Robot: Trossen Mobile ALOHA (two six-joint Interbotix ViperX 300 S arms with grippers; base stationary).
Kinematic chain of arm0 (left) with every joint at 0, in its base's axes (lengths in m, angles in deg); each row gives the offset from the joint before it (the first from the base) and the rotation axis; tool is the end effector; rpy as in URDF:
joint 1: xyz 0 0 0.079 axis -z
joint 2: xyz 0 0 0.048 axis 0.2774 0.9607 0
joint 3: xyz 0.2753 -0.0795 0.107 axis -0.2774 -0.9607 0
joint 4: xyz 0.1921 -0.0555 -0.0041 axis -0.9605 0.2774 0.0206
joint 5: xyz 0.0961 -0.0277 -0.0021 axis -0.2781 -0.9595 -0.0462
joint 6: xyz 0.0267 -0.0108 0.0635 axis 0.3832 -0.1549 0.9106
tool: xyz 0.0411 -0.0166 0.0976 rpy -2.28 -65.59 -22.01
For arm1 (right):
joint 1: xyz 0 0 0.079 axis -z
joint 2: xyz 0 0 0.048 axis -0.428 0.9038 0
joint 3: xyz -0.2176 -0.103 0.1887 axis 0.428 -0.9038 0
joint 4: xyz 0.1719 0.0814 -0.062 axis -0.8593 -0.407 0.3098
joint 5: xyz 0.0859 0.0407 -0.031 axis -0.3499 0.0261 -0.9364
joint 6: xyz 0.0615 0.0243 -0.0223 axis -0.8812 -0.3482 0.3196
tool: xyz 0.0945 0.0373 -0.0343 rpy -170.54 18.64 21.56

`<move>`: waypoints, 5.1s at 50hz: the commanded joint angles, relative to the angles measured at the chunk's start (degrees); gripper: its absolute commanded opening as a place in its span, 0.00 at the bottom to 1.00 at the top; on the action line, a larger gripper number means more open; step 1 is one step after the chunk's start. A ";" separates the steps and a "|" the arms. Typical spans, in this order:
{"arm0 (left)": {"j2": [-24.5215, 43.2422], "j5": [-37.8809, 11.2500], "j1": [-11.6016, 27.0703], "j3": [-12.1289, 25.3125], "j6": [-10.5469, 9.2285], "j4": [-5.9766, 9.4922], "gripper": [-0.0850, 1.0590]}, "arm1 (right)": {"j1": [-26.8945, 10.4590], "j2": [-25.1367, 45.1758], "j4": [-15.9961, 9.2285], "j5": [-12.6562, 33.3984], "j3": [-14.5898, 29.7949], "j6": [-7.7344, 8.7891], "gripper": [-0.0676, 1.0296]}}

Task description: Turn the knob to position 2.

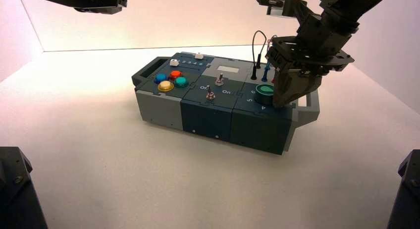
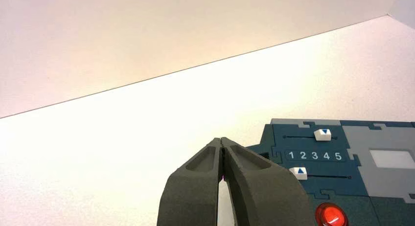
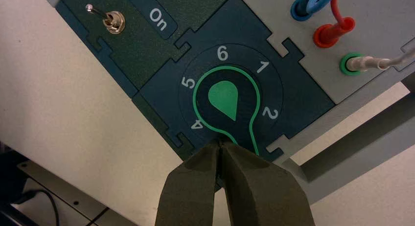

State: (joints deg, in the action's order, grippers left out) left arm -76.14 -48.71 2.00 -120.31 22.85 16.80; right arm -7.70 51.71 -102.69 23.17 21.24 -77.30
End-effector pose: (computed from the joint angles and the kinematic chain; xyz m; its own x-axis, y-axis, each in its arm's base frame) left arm 0.3196 -0.0903 0.1354 0.8630 -0.2019 -0.4630 0.2509 0.9669 0.0460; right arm 0.1903 0.1606 0.0410 0.1394 0.2981 -0.9443 -0.4544 0.8665 0.2065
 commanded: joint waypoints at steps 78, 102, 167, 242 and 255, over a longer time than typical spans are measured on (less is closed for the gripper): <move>-0.44 0.62 -0.09 0.79 -0.09 0.00 0.05 | 6.06 -0.88 1.93 1.05 1.49 0.00 0.04; -0.53 0.62 -0.09 0.88 -0.09 0.00 0.05 | 6.24 -4.31 1.58 2.64 1.32 -0.44 0.04; -0.70 0.62 -0.09 0.79 -0.09 0.00 0.05 | 6.24 -4.75 1.14 2.20 0.44 -0.97 0.04; -0.79 0.62 -0.09 0.70 -0.18 0.00 0.05 | 6.33 -2.99 1.67 2.37 2.46 -0.97 0.04; -0.79 0.62 -0.09 0.70 -0.18 0.00 0.05 | 6.24 -5.19 1.23 3.43 2.46 -1.05 0.04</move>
State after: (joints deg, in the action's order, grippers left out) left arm -76.14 -48.71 2.00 -120.22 22.76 16.89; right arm -1.73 48.20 -101.11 26.60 22.39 -78.18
